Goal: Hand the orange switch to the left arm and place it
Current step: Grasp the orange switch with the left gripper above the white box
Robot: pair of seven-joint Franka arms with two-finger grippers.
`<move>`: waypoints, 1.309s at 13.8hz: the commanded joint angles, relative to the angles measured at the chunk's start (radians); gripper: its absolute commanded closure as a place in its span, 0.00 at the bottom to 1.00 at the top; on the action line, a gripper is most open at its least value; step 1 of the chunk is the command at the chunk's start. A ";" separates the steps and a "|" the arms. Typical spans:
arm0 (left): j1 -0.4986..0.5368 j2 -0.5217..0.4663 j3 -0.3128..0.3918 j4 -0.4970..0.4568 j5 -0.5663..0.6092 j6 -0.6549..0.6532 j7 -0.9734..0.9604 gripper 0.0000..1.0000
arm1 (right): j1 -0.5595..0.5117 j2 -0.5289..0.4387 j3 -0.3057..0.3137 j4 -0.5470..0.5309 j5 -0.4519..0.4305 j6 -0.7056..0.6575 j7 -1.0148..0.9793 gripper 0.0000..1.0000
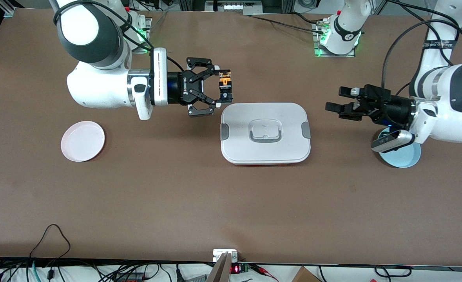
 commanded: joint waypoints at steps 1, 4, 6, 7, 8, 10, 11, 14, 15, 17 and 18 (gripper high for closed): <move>0.005 -0.015 -0.081 -0.019 -0.044 0.114 0.012 0.00 | 0.048 0.000 -0.006 0.006 0.073 0.075 -0.034 1.00; 0.008 -0.049 -0.197 -0.037 -0.073 0.292 -0.050 0.00 | 0.076 0.000 -0.006 0.006 0.078 0.109 -0.034 1.00; 0.009 -0.116 -0.262 -0.105 -0.090 0.381 -0.061 0.00 | 0.082 0.000 -0.006 0.006 0.084 0.124 -0.034 1.00; 0.008 -0.151 -0.285 -0.149 -0.143 0.426 -0.063 0.00 | 0.084 0.000 -0.006 0.006 0.084 0.124 -0.034 1.00; 0.008 -0.171 -0.313 -0.178 -0.202 0.463 -0.061 0.00 | 0.090 0.001 -0.006 0.006 0.084 0.126 -0.034 1.00; 0.011 -0.181 -0.359 -0.188 -0.219 0.518 -0.064 0.00 | 0.102 0.003 -0.006 0.006 0.085 0.129 -0.034 1.00; 0.009 -0.188 -0.371 -0.192 -0.221 0.526 -0.084 0.00 | 0.102 0.004 -0.006 0.006 0.085 0.130 -0.034 1.00; 0.009 -0.221 -0.414 -0.209 -0.224 0.569 -0.179 0.00 | 0.102 0.004 -0.006 0.006 0.085 0.130 -0.034 1.00; 0.009 -0.222 -0.419 -0.209 -0.222 0.573 -0.192 0.06 | 0.102 0.004 -0.006 0.006 0.085 0.130 -0.034 1.00; 0.009 -0.222 -0.419 -0.209 -0.224 0.577 -0.192 0.21 | 0.107 0.006 -0.006 0.006 0.085 0.130 -0.034 1.00; 0.009 -0.222 -0.419 -0.209 -0.222 0.577 -0.192 0.30 | 0.110 0.006 -0.006 0.006 0.085 0.130 -0.036 1.00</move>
